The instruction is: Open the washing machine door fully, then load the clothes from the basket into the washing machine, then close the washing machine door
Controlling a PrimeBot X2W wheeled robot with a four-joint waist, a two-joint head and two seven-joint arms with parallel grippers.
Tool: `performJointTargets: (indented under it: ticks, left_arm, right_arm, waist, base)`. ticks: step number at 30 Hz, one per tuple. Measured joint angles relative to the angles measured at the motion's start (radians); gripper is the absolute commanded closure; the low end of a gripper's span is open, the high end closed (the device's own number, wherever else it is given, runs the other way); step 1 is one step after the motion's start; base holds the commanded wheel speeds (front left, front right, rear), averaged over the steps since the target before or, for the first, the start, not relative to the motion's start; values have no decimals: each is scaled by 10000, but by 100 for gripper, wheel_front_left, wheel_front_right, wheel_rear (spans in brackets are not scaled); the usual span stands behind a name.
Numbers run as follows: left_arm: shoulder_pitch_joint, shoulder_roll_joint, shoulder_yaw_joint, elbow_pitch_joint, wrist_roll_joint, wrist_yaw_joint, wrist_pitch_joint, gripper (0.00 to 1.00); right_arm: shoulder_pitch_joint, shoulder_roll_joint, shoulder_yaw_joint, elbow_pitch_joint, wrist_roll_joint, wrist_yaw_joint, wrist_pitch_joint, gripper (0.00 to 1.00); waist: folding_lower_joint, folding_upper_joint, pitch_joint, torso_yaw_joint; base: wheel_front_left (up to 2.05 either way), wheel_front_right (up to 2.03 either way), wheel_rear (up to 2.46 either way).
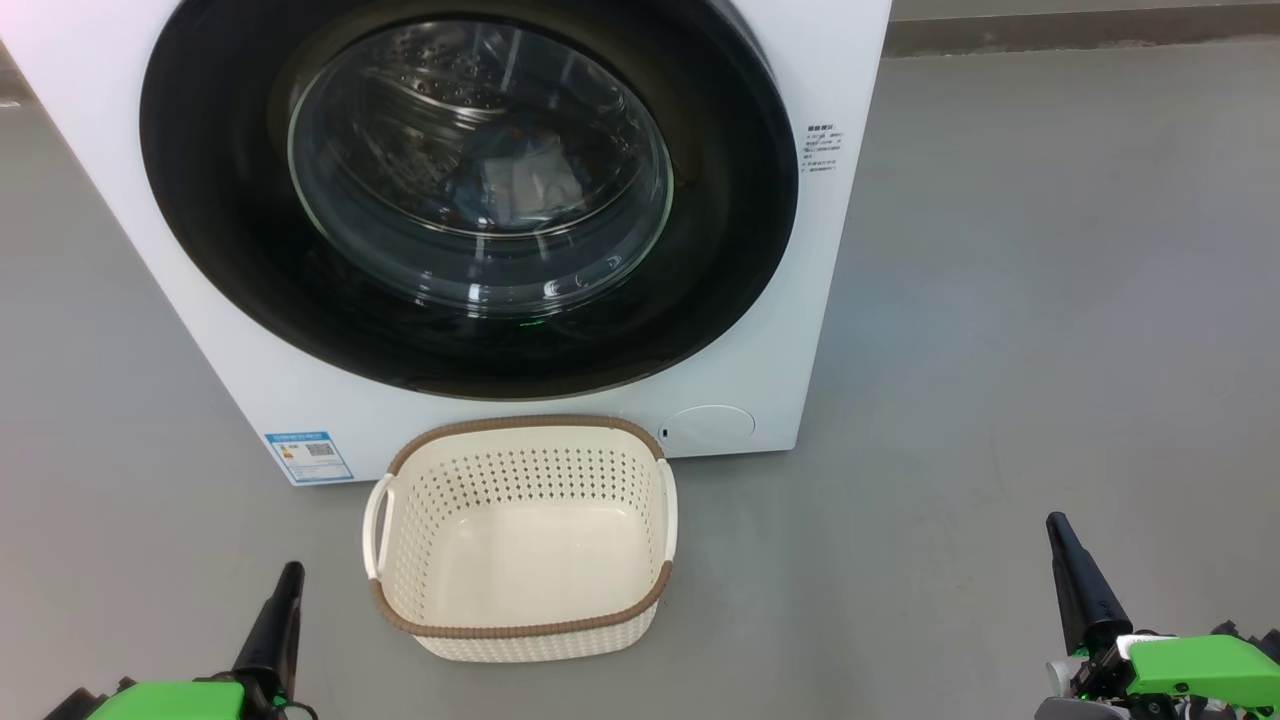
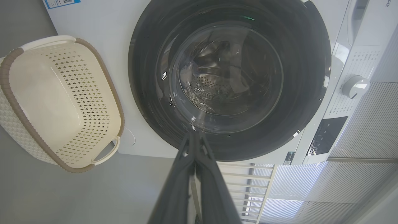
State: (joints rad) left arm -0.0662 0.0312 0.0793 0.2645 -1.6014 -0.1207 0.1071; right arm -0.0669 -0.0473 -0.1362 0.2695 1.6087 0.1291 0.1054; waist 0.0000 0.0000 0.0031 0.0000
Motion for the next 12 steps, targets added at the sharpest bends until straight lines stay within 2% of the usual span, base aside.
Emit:
performJointTargets:
  ticks: [12]
  left_arm:
    - [0, 0, 0, 0, 0, 0, 0, 100]
  right_arm:
    - [0, 0, 0, 0, 0, 0, 0, 100]
  waist:
    - [0, 0, 0, 0]
  base:
    - [0, 0, 0]
